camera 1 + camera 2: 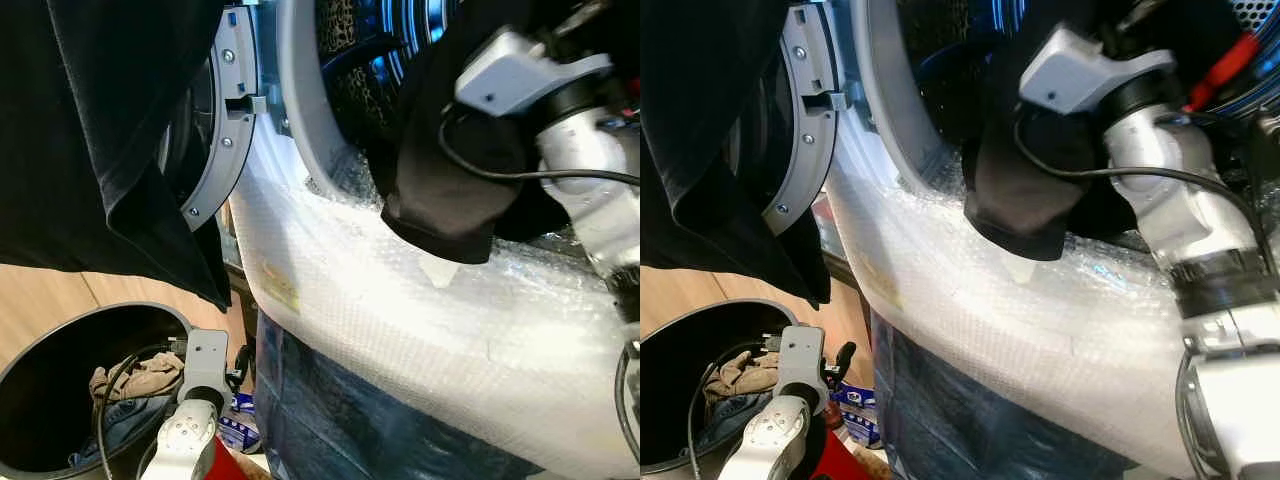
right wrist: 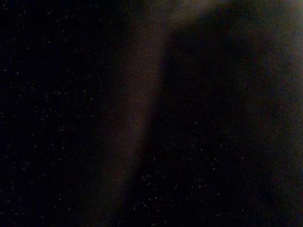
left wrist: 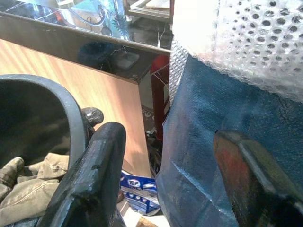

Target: Clothes washing

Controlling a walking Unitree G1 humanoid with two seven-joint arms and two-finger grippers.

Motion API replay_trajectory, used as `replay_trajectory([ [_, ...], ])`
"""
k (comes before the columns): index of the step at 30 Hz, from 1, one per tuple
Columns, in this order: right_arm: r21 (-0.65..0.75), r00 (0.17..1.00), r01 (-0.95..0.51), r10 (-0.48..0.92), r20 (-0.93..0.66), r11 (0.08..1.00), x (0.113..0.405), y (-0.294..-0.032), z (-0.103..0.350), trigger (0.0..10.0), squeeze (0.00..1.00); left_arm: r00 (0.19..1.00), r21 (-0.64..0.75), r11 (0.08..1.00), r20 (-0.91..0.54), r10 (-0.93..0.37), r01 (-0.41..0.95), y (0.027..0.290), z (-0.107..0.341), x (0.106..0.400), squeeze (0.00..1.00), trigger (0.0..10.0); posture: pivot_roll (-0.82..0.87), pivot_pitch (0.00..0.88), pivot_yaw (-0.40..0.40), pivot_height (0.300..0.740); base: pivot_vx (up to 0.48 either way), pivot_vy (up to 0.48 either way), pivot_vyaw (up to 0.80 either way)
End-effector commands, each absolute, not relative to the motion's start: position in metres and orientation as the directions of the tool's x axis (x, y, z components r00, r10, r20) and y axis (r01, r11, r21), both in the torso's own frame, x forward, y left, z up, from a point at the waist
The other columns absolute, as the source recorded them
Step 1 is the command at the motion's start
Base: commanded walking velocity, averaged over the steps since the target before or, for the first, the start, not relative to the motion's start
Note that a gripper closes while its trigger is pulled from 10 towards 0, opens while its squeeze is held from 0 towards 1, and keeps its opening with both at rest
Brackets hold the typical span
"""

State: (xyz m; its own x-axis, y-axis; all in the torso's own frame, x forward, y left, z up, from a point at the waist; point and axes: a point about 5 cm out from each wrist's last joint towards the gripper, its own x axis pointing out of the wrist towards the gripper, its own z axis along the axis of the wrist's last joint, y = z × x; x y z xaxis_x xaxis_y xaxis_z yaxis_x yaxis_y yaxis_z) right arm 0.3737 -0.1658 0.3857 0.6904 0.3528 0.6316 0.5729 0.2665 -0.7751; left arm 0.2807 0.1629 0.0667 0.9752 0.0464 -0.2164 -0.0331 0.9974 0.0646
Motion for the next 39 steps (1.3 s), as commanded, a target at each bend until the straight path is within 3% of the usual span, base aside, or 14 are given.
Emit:
replay_trajectory([
  [1, -0.804, 0.674, 0.579, 0.477, 0.565, 0.134, 0.378, -0.149, 0.391, 10.0, 0.0, 0.975, 0.061, 0.998, -0.22, 0.041, -0.029, 0.162, 0.066, 0.282, 0.0, 10.0, -0.06, 0.0, 0.004, 0.74, 0.0, 0.0, 0.0],
  [2, -0.804, 0.674, 0.579, 0.477, 0.565, 0.134, 0.378, -0.149, 0.391, 10.0, 0.0, 0.975, 0.061, 0.998, -0.22, 0.041, -0.029, 0.162, 0.066, 0.282, 0.0, 10.0, -0.06, 0.0, 0.004, 0.74, 0.0, 0.0, 0.0],
  [4, -0.795, 0.684, 0.604, 0.554, 0.474, -0.065, 0.387, -0.138, 0.387, 10.0, 0.0, 0.975, 0.061, 0.998, -0.22, 0.041, -0.028, 0.162, 0.066, 0.283, 0.0, 10.0, -0.06, 0.0, 0.003, 0.74, 0.0, 0.0, 0.0],
  [12, -0.73, 0.778, 0.597, 0.462, 0.426, -0.333, 0.403, -0.146, 0.405, 10.0, 0.0, 0.975, 0.057, 0.998, -0.216, 0.044, -0.032, 0.162, 0.067, 0.283, 0.0, 10.0, -0.06, 0.0, 0.001, 0.74, 0.0, 0.0, 0.0],
  [15, -0.831, 0.849, 0.493, 0.35, 0.394, -0.259, 0.407, -0.156, 0.408, 10.0, 0.0, 0.975, 0.054, 0.998, -0.216, 0.043, -0.032, 0.161, 0.067, 0.283, 0.0, 10.0, -0.06, 0.0, -0.002, 0.74, 0.0, 0.0, 0.0],
  [20, -0.941, 0.925, 0.337, 0.181, 0.333, 0.009, 0.412, -0.173, 0.408, 10.0, 0.0, 0.975, 0.048, 0.998, -0.218, 0.04, -0.031, 0.16, 0.067, 0.282, 0.0, 10.0, -0.06, 0.0, -0.008, 0.74, 0.0, 0.0, 0.0],
  [21, -0.934, 0.96, 0.207, 0.122, 0.25, 0.29, 0.415, -0.179, 0.404, 10.0, 0.0, 0.975, 0.043, 0.999, -0.219, 0.04, -0.031, 0.159, 0.066, 0.282, 0.0, 10.0, -0.06, 0.0, -0.009, 0.74, 0.0, 0.0, 0.0],
  [22, -0.902, 0.972, 0.136, 0.12, 0.201, 0.409, 0.416, -0.181, 0.401, 10.0, 0.0, 0.975, 0.041, 0.999, -0.22, 0.04, -0.032, 0.159, 0.066, 0.282, 0.0, 10.0, -0.06, 0.0, -0.011, 0.74, 0.0, 0.0, 0.0],
  [24, -0.914, 0.978, 0.131, 0.102, 0.183, 0.384, 0.416, -0.185, 0.4, 10.0, 0.0, 0.975, 0.039, 0.999, -0.221, 0.04, -0.032, 0.159, 0.066, 0.282, 0.0, 10.0, -0.06, 0.0, -0.012, 0.74, 0.0, 0.0, 0.0],
  [25, -0.953, 0.986, 0.144, 0.043, 0.162, 0.268, 0.415, -0.196, 0.399, 10.0, 0.0, 0.974, 0.039, 0.999, -0.221, 0.038, -0.03, 0.158, 0.066, 0.282, 0.0, 10.0, -0.06, 0.0, -0.013, 0.74, 0.0, 0.0, 0.0],
  [27, -0.969, 0.992, 0.128, -0.003, 0.13, 0.21, 0.414, -0.206, 0.398, 10.0, 0.0, 0.974, 0.038, 0.999, -0.222, 0.037, -0.029, 0.158, 0.066, 0.281, 0.0, 10.0, -0.05, 0.0, -0.015, 0.74, 0.0, 0.0, 0.0],
  [32, -0.97, 0.989, 0.125, -0.109, 0.104, 0.207, 0.407, -0.231, 0.407, 10.0, 0.0, 0.973, 0.037, 0.999, -0.227, 0.035, -0.027, 0.158, 0.065, 0.28, 0.0, 10.0, -0.05, 0.0, -0.019, 0.74, 0.0, 0.0, 0.0],
  [35, -0.976, 0.95, 0.216, -0.239, 0.204, 0.028, 0.396, -0.256, 0.425, 10.0, 0.0, 0.973, 0.036, 0.999, -0.228, 0.036, -0.028, 0.158, 0.064, 0.279, 0.0, 10.0, -0.05, 0.0, -0.023, 0.74, 0.0, 0.0, 0.0],
  [39, -0.952, 0.898, 0.303, -0.322, 0.299, -0.039, 0.383, -0.276, 0.443, 10.0, 0.0, 0.973, 0.035, 0.999, -0.229, 0.037, -0.029, 0.157, 0.064, 0.278, 0.0, 10.0, -0.05, 0.0, -0.024, 0.74, 0.0, 0.0, 0.0],
])
